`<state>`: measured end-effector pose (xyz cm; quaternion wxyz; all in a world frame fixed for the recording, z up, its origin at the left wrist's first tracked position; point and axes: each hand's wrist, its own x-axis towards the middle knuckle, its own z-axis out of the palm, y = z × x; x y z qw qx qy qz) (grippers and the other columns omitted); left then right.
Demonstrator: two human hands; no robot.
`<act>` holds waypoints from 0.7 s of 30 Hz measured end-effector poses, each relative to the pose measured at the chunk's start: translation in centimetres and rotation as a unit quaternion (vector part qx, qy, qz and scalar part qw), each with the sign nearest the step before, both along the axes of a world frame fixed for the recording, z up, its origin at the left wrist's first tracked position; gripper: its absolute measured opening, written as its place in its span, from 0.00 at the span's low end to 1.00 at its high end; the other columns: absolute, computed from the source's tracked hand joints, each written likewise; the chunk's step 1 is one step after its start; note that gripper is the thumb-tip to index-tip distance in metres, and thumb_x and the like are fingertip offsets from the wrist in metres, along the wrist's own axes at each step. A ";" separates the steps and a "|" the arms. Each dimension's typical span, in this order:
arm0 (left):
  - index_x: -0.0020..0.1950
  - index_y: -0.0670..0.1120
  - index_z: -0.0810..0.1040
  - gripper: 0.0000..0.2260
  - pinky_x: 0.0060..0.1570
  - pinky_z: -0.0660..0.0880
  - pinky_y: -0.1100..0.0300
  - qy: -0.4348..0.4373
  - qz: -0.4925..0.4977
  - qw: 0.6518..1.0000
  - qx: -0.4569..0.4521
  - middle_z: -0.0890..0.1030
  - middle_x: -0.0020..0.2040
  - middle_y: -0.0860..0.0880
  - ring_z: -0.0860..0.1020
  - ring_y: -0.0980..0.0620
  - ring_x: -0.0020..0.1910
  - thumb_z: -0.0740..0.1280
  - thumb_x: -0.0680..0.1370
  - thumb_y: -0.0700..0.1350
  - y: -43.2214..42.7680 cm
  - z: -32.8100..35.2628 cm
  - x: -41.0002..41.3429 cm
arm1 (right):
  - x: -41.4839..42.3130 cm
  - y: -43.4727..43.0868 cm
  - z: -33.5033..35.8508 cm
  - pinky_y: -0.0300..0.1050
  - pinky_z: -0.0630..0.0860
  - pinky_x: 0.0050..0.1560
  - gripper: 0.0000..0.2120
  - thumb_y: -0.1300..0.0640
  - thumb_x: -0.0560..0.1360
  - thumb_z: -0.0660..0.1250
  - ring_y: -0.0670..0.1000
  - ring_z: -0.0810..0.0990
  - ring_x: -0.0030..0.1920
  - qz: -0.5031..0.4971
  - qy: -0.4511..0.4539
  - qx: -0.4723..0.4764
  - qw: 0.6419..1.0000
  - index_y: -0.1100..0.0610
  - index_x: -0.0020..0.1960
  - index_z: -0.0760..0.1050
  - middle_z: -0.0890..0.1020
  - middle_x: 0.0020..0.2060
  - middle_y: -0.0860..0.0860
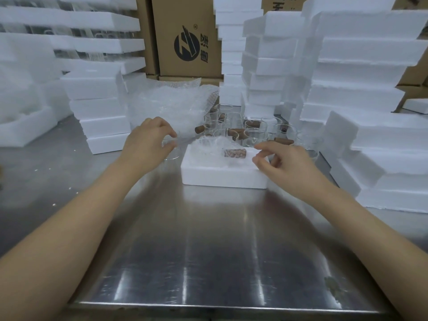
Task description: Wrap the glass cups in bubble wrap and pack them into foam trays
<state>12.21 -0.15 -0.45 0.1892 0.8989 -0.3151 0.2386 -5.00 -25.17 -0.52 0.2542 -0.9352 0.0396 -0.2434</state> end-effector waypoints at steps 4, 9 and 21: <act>0.57 0.44 0.80 0.13 0.55 0.69 0.56 -0.051 -0.129 0.983 -0.124 0.78 0.55 0.49 0.74 0.50 0.56 0.57 0.83 0.47 -1.8 0.8 -2.5 | -0.4 0.0 0.7 0.50 0.77 0.49 0.12 0.54 0.77 0.64 0.49 0.78 0.42 -0.025 -0.038 -0.047 0.998 0.51 0.60 0.79 0.82 0.43 0.47; 0.51 0.46 0.79 0.19 0.50 0.60 0.62 -0.095 -0.239 0.966 -0.006 0.81 0.47 0.51 0.76 0.51 0.47 0.53 0.80 0.56 -3.6 0.9 -5.5 | -2.2 -2.0 4.2 0.52 0.69 0.53 0.12 0.58 0.73 0.63 0.59 0.75 0.56 -0.229 -0.266 -0.197 0.915 0.55 0.53 0.81 0.83 0.52 0.52; 0.53 0.45 0.75 0.20 0.62 0.64 0.55 -0.136 -0.075 0.975 0.160 0.82 0.42 0.44 0.78 0.43 0.54 0.48 0.83 0.55 -6.8 -0.3 -6.1 | -3.7 -6.5 5.0 0.70 0.50 0.70 0.21 0.58 0.72 0.67 0.65 0.67 0.63 -0.418 0.074 -0.143 0.894 0.57 0.65 0.73 0.78 0.50 0.60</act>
